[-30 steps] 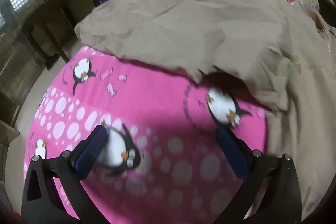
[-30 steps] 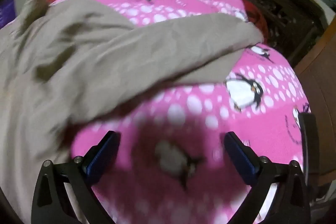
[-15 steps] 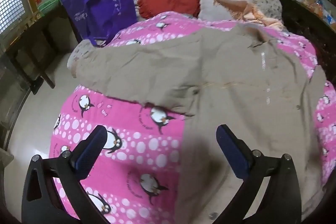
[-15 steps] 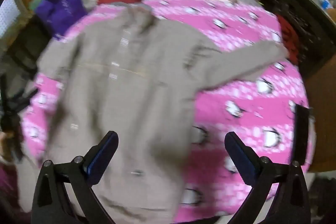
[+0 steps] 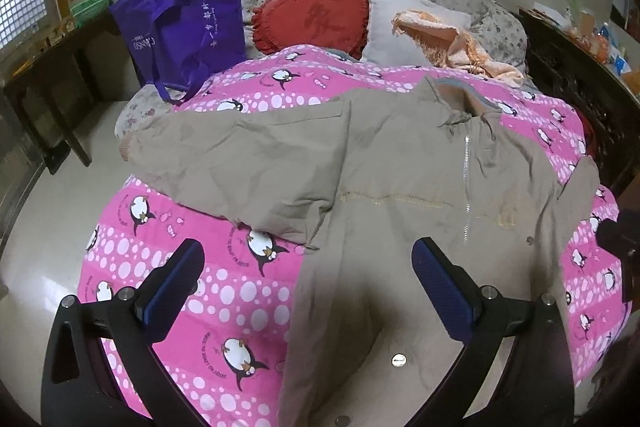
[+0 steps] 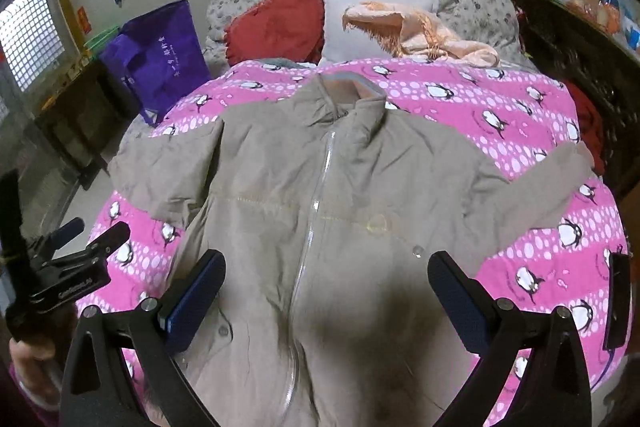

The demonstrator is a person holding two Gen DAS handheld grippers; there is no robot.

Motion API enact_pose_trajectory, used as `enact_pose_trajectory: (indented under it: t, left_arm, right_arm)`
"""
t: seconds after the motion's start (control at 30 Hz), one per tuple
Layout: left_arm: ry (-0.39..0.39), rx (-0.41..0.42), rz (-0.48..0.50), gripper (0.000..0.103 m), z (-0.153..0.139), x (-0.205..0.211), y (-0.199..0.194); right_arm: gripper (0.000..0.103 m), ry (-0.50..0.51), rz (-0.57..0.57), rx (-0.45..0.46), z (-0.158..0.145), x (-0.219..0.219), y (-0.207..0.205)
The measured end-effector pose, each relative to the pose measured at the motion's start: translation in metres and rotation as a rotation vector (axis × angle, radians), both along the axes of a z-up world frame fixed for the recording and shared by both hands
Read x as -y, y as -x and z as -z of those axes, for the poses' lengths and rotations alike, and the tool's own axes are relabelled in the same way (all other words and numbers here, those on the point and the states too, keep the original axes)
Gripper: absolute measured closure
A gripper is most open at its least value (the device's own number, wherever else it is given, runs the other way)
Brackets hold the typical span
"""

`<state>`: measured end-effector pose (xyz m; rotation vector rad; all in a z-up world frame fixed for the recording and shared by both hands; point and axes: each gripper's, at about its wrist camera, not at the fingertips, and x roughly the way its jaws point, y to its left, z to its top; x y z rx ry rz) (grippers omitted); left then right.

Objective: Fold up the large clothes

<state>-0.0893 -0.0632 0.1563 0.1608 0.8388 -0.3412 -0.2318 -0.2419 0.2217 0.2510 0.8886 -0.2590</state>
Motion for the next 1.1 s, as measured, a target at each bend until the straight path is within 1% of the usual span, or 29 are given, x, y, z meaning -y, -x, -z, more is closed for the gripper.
enact_pose_trajectory:
  t: [0.1,0.17,0.23,0.3,0.4,0.53,0.57,0.7,0.9,1.1]
  left_arm:
    - [0.003,-0.004,0.012,0.0,0.004,0.004,-0.002]
    - [0.019,-0.012,0.001,0.0,0.009,0.005,-0.004]
    - [0.026,-0.007,-0.016,0.0,0.011,0.004,-0.006]
    - [0.015,-0.007,-0.022,0.0,0.016,0.007,-0.007]
    - [0.005,-0.026,-0.013,0.0,0.022,0.012,-0.009]
    - [0.015,-0.016,-0.002,0.0,0.025,0.017,-0.005]
    - [0.017,-0.017,0.006,0.0,0.025,0.017,-0.009]
    - [0.014,-0.017,0.024,0.0,0.025,0.024,-0.007]
    - [0.013,-0.003,0.03,0.0,0.02,0.03,-0.004]
    - [0.019,-0.019,0.029,0.0,0.019,0.031,-0.005]
  right_arm:
    - [0.001,0.063,0.008,-0.01,0.01,-0.007,-0.011]
    - [0.001,0.09,0.01,-0.026,0.018,-0.009,-0.016]
    - [0.001,0.096,0.028,-0.036,0.024,-0.006,-0.02]
    - [0.001,0.092,0.053,-0.028,0.029,-0.005,-0.019]
    - [0.001,0.074,0.082,-0.028,0.038,0.001,-0.019]
    - [0.001,0.095,0.088,-0.051,0.047,0.004,-0.018]
    - [0.001,0.1,0.095,-0.058,0.046,-0.002,-0.023]
    - [0.001,0.096,0.098,-0.074,0.048,0.002,-0.02]
    - [0.001,0.11,0.105,-0.067,0.042,0.003,-0.02]
    - [0.001,0.098,0.119,-0.055,0.042,0.006,-0.021]
